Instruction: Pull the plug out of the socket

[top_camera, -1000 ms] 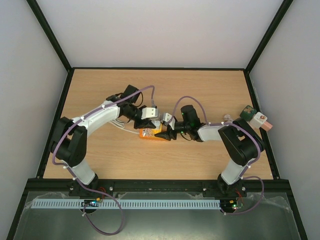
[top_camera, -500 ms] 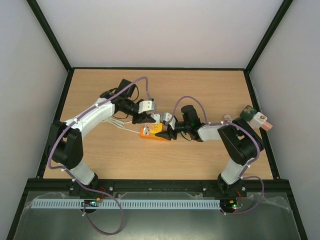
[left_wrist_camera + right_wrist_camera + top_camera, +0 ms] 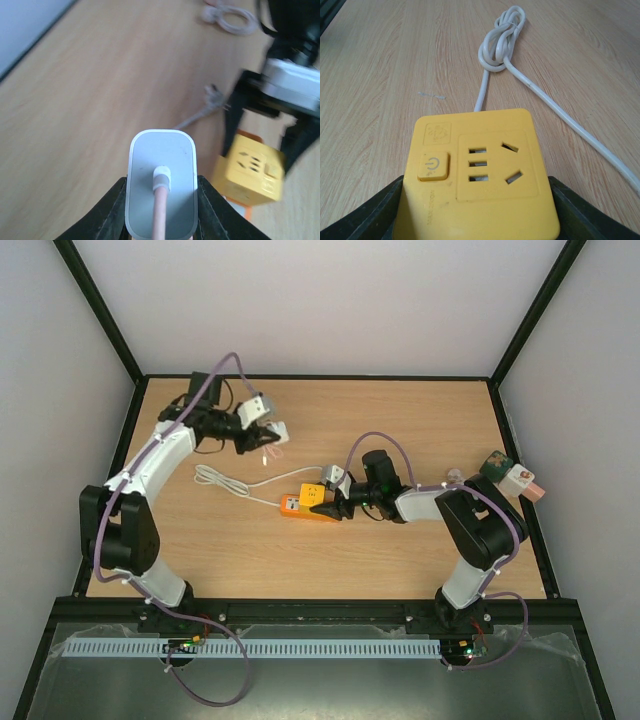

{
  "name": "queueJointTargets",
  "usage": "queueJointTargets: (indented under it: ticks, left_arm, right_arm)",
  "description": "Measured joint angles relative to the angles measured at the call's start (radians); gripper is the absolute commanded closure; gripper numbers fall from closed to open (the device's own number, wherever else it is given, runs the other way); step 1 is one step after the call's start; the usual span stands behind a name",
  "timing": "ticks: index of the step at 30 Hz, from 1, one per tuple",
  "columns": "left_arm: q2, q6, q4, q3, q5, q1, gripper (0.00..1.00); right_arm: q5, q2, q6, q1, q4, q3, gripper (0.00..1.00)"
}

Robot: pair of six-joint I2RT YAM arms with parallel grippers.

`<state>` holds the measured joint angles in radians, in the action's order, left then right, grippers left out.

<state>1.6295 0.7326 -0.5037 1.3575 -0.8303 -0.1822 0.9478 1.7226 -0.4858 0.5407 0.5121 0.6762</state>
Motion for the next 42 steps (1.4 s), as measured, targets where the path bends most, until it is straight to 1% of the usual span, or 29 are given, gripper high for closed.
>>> queueJointTargets:
  ticks: [3,7,10,14,17,25,30,39,42]
  left_arm:
    - [0.055,-0.124,0.063,0.062,0.045,0.050,0.75]
    - [0.212,-0.285,0.135,0.163,0.101,0.123,0.75]
    - [0.329,-0.381,0.153,0.216,0.124,0.183,0.74]
    - [0.454,-0.468,0.152,0.287,0.138,0.244,0.74]
    - [0.513,-0.509,0.155,0.344,0.143,0.260,0.74]
    - [0.605,-0.597,0.181,0.433,0.151,0.273,0.74]
    - [0.683,-0.624,0.177,0.529,0.152,0.323,0.74]
    - [0.748,-0.666,0.176,0.550,0.159,0.420,0.72]
    - [0.792,-0.691,0.170,0.606,0.150,0.445,0.71]
  right_arm:
    - [0.001,0.001,0.000,0.000,-0.002,0.002,0.66]
    - [0.002,0.001,0.001,0.000,-0.003,0.003,0.66]
    - [0.001,0.001,0.001,0.000,-0.005,0.003,0.66]
    - [0.001,0.001,0.001,0.000,-0.005,0.004,0.66]
    - [0.001,0.001,0.002,0.000,-0.005,0.004,0.66]
    - [-0.001,0.000,0.005,0.000,-0.006,0.004,0.66]
    - [-0.001,0.000,0.008,0.000,-0.006,0.005,0.66]
    - [-0.005,0.000,0.016,0.000,-0.006,0.005,0.66]
    - [-0.005,0.000,0.016,0.000,-0.007,0.005,0.66]
